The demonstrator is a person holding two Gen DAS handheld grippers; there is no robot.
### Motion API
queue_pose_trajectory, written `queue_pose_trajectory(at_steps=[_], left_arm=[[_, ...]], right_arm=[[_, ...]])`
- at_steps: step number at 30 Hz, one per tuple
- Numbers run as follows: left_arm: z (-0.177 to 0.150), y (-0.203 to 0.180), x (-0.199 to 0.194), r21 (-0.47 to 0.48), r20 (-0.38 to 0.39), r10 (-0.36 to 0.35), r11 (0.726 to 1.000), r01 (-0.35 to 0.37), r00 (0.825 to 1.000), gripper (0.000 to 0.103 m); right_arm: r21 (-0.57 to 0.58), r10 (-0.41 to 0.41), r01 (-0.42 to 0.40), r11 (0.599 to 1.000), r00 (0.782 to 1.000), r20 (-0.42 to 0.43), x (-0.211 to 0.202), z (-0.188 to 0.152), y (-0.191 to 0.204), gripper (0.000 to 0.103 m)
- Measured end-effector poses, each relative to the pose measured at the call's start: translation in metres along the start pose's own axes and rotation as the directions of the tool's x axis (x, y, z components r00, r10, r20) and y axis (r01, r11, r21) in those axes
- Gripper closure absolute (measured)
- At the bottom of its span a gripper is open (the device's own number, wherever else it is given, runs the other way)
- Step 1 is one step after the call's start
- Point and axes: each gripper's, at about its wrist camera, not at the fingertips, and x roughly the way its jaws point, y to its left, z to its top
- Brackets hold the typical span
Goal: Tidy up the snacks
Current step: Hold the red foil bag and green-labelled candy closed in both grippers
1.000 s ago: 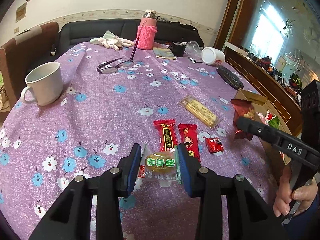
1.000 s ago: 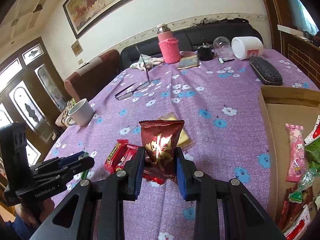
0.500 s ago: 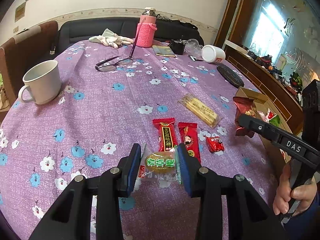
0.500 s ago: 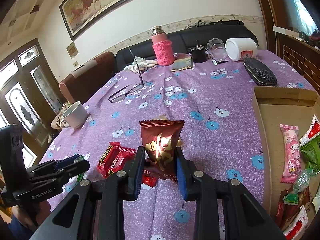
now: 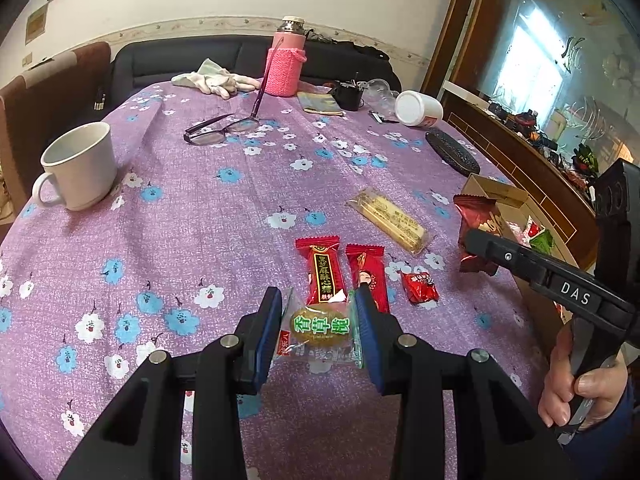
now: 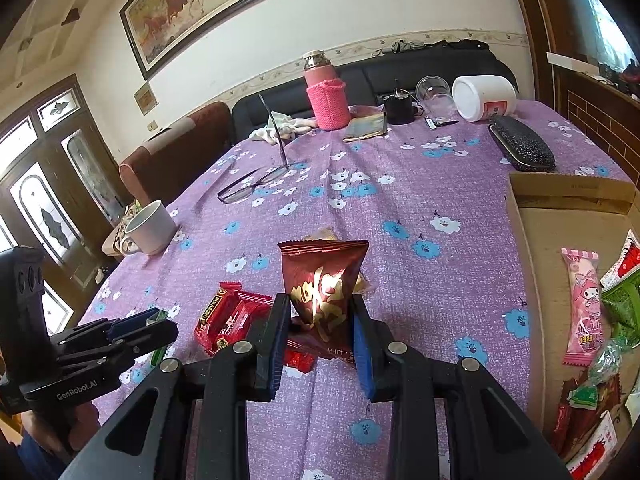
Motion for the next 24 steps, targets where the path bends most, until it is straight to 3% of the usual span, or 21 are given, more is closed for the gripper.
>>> queue_pose_trajectory(at_steps=[24], left_arm=[[0.0007,-0.0016,-0.0039,0.006,0.011,-0.022,1.0,0.022,1.0,0.066]], right_arm=[[0.001,-0.001,0.001,1.0,1.0,0.012,-0.0029,0.001,-0.0004,0.072]])
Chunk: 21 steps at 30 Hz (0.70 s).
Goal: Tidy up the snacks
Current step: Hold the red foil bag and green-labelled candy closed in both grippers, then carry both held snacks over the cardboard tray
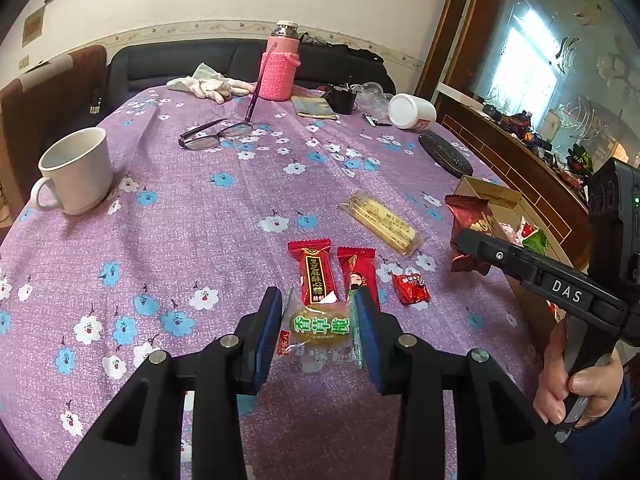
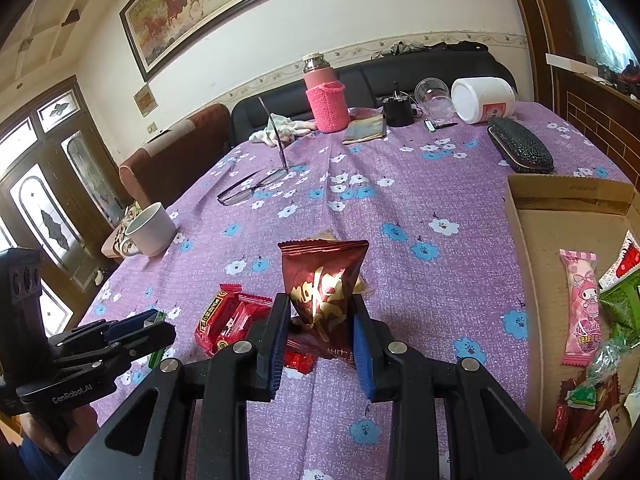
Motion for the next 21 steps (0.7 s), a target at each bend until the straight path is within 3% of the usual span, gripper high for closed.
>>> queue_pose_trajectory(at_steps=[10,18,21], left_arm=[[-0.001,-0.001,-0.002,0.008,0.007,-0.003,1.0,0.003,1.0,0.066],[-0.003,-0.006,-0.007,0.02,-0.003,-0.067,0.998,0.067,0.998,0.066],[-0.005,-0.013,-0.013,0.047,0.01,-0.061,0.997,0.06,0.998,0.066]], right_arm=[[0.029,-0.014,0.014,0.999,1.0,0.004,-0.007,-0.001,0.0,0.072],[0.073,-0.02,0.016,0.997,0.998,0.052,-0.052,-0.021,0.005,0.072],[0.09,-0.018,0.012,0.996,0.997,0.072,-0.071,-0.027,0.002,0.072]])
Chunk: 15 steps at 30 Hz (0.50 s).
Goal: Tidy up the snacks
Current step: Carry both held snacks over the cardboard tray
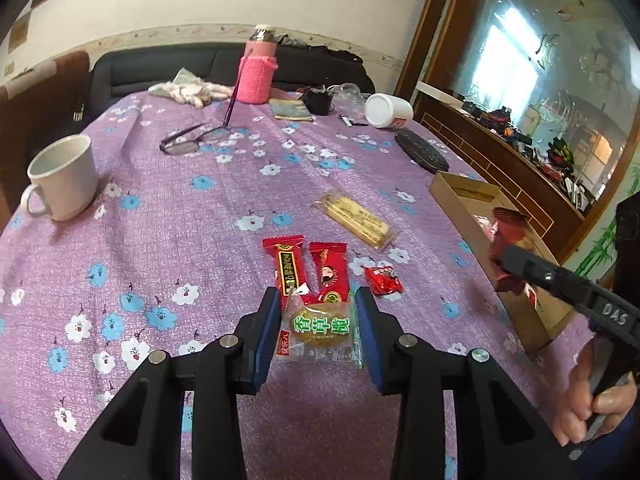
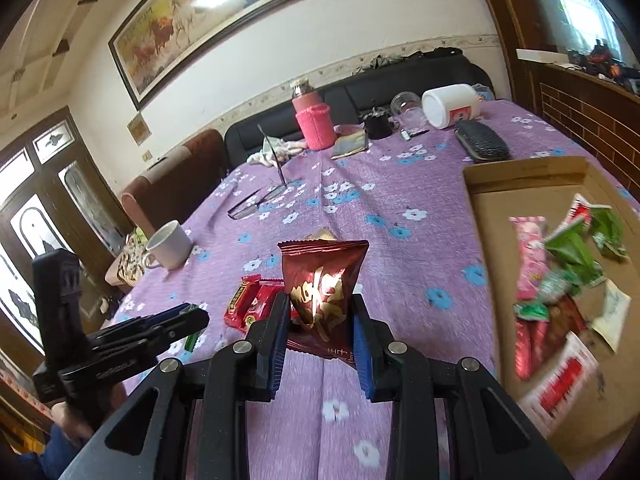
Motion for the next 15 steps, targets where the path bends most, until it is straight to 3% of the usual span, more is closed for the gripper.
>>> queue_pose_trajectory(at_steps=[15], left_arm=[[0.009,-0.042,-0.014,0.04,-0.002,-0.023,0.999,0.023,1.0,0.066]], right_arm=[[0.1,-0.016,0.006,0.995,0.995,0.103,-0.06,-0.012,-0.045,0.072]])
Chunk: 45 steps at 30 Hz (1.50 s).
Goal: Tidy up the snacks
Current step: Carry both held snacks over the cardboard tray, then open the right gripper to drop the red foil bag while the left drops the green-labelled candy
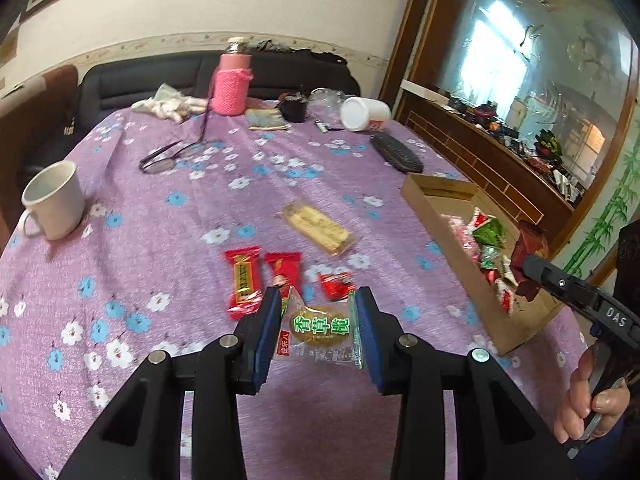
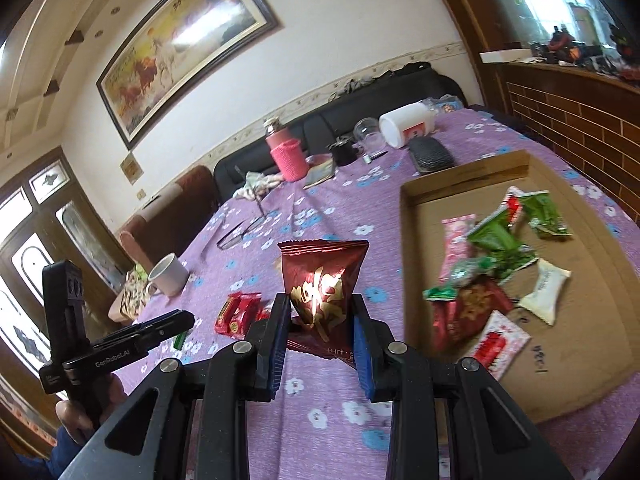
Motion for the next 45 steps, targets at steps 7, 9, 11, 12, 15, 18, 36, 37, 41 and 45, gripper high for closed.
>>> queue_pose_trajectory(at_steps=[7,9,11,12,15,18,36,37,41,45], left_arm=[[0.018,-0.056,0.01,0.075,-0.013,-0.081,0.994,0.082,0.997,0.066],[0.023,-0.076,0.015,0.094,-0.022,-0.12,0.988,0.122,0.992,0.066],[0.028,-0.098,0.02,0.121,-0.026,-0.152,0.981,0.154,0.988,0.066],[0.03,-0.111,0.023,0.134,-0.03,-0.172,0.976,0.174,0.985,0.066],[0.033,-0.143,0.031,0.16,-0.05,-0.23,0.959,0.235,0.972,0.066],[0.03,-0.178,0.047,0.191,-0.081,-0.273,0.94,0.283,0.959,0.066],[-0.016,-0.218,0.121,0.26,-0.206,-0.293,0.903,0.341,0.934,0.066],[-0.017,-0.218,0.121,0.258,-0.21,-0.3,0.901,0.349,0.931,0.066],[-0.017,-0.219,0.12,0.266,-0.204,-0.304,0.898,0.351,0.931,0.065],[-0.018,-0.218,0.118,0.268,-0.195,-0.299,0.9,0.344,0.934,0.064]], right_arm=[[0.079,-0.067,0.062,0.995,0.995,0.071,-0.026,0.002,-0.04,0.072],[0.125,-0.096,0.083,0.989,0.991,0.097,-0.036,0.003,-0.057,0.072],[0.159,-0.126,0.106,0.982,0.985,0.121,-0.046,0.004,-0.072,0.072],[0.176,-0.15,0.126,0.976,0.98,0.132,-0.05,0.004,-0.079,0.072],[0.209,-0.22,0.185,0.96,0.963,0.154,-0.062,0.006,-0.096,0.072],[0.254,-0.243,0.199,0.947,0.957,0.156,-0.067,0.005,-0.114,0.072],[0.271,-0.31,0.281,0.921,0.948,0.07,-0.04,0.001,-0.136,0.07],[0.268,-0.311,0.283,0.921,0.948,0.066,-0.039,0.001,-0.136,0.069],[0.252,-0.321,0.298,0.921,0.946,0.052,-0.035,0.003,-0.134,0.064],[0.251,-0.318,0.295,0.922,0.946,0.056,-0.035,0.002,-0.134,0.063]])
